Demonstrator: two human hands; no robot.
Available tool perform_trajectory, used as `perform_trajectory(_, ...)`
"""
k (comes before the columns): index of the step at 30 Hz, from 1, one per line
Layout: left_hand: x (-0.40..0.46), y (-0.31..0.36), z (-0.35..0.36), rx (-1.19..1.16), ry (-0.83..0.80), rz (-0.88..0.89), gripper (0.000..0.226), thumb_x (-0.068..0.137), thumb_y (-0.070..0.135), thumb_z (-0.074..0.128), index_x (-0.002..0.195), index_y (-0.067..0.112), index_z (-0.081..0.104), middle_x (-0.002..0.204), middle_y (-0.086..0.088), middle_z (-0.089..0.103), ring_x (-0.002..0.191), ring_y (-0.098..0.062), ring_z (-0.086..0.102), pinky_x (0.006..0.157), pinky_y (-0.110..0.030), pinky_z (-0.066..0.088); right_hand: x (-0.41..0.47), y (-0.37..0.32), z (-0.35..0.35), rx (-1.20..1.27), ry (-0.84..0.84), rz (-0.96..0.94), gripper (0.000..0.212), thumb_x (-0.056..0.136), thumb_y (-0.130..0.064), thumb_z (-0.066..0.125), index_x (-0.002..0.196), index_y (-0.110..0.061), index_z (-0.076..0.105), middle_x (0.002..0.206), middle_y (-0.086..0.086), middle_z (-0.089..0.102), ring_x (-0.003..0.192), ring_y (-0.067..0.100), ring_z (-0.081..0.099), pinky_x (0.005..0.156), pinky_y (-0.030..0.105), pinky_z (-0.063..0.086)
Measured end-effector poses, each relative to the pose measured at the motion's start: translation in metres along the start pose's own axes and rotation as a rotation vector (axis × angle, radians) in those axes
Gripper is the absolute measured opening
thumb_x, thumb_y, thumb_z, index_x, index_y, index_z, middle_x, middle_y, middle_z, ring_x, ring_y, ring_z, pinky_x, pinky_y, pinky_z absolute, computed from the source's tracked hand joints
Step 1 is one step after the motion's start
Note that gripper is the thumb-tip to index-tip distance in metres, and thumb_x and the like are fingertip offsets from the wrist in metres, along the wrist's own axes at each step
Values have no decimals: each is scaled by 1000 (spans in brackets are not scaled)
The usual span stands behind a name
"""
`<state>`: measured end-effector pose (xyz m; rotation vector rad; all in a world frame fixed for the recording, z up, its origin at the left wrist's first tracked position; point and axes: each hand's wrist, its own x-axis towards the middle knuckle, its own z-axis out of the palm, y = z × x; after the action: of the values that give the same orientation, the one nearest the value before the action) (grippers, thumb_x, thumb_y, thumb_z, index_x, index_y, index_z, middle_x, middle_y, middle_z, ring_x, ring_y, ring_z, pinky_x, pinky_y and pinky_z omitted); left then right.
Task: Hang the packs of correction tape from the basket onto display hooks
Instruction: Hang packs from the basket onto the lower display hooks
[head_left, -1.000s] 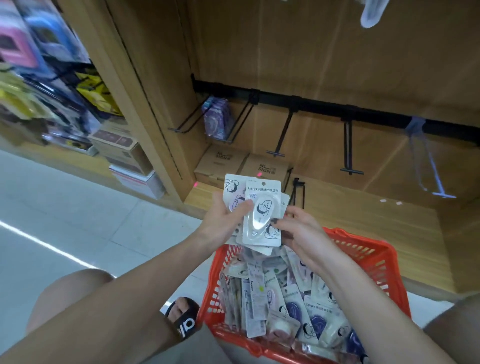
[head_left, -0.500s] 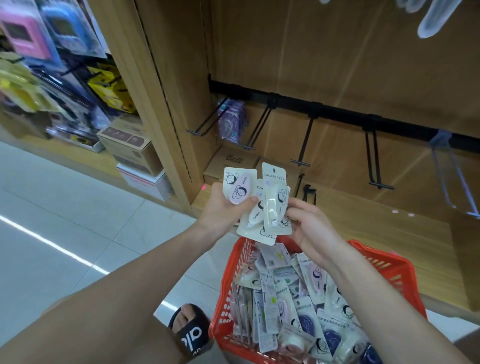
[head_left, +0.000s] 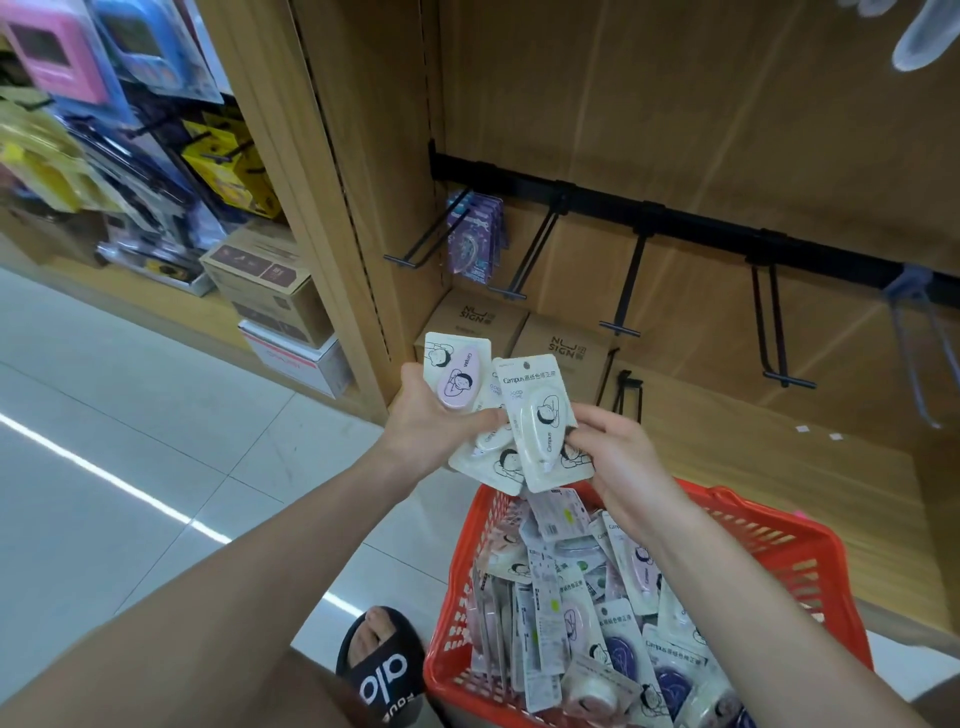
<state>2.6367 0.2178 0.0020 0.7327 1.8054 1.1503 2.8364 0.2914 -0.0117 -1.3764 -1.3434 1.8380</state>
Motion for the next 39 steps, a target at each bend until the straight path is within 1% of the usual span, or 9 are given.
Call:
perform_trajectory(3,2,6,-13,95,64,15,77,69,24,97,120,19,39,109,8,65,93,-10,72,61,-39,65,6,-2,5,-60,116,-42,28,100,-2,56,111,-22,71,108,-4,79,107,21,74,100,54,56)
perform_trajectory(6,8,11,-21,166,97,61,77,69,25,97,119,18,38,108,11,63,92,-5,68,55,-31,61,13,-13,17,-21,113,-77,22,99,-2,56,109,-18,69,106,-2,79,105,25,74,97,56,58)
perform_trajectory(10,16,14,-24,304,86,94,78,68,34,97,115,21,36,108,14,64,95,-10,70,58,-32,60,23,-28,37,25,89,-77,25,97,3,53,107,-14,68,103,3,77,97,25,75,85,45,61)
perform_trajectory(13,18,17,-24,324,116,111,78,68,33,97,115,19,36,107,14,62,95,-9,67,60,-34,60,30,-33,47,49,56,-37,19,93,-8,59,107,-17,69,110,5,76,109,29,70,101,54,55)
perform_trajectory(15,19,19,-26,316,131,111,79,68,33,97,116,19,36,106,14,60,93,-5,65,57,-31,58,32,-34,50,77,41,-16,17,95,-19,67,111,-17,69,112,5,75,112,28,70,103,54,54)
perform_trajectory(20,23,23,-29,315,142,98,77,69,29,97,116,18,37,103,16,58,91,-3,61,54,-28,53,41,-34,51,116,98,-99,24,94,-15,75,115,-11,65,107,1,79,103,21,75,80,36,58)
perform_trajectory(25,26,23,-32,391,116,89,77,71,30,95,118,18,36,115,6,61,87,-6,63,50,-28,53,51,-38,54,88,121,-122,24,95,-17,74,116,-12,63,108,-1,79,94,12,76,70,25,55)
perform_trajectory(34,34,20,-34,669,84,131,79,67,35,97,108,18,32,116,-4,64,98,-25,66,74,-47,61,77,-30,67,67,195,-102,20,97,-20,71,114,-15,61,110,-3,76,96,11,74,72,24,56)
perform_trajectory(39,42,19,-33,694,81,144,80,65,34,98,105,19,30,115,-8,67,100,-28,66,75,-45,57,124,-38,73,98,286,-84,20,100,-23,68,120,-19,66,114,-4,73,97,11,68,70,26,48)
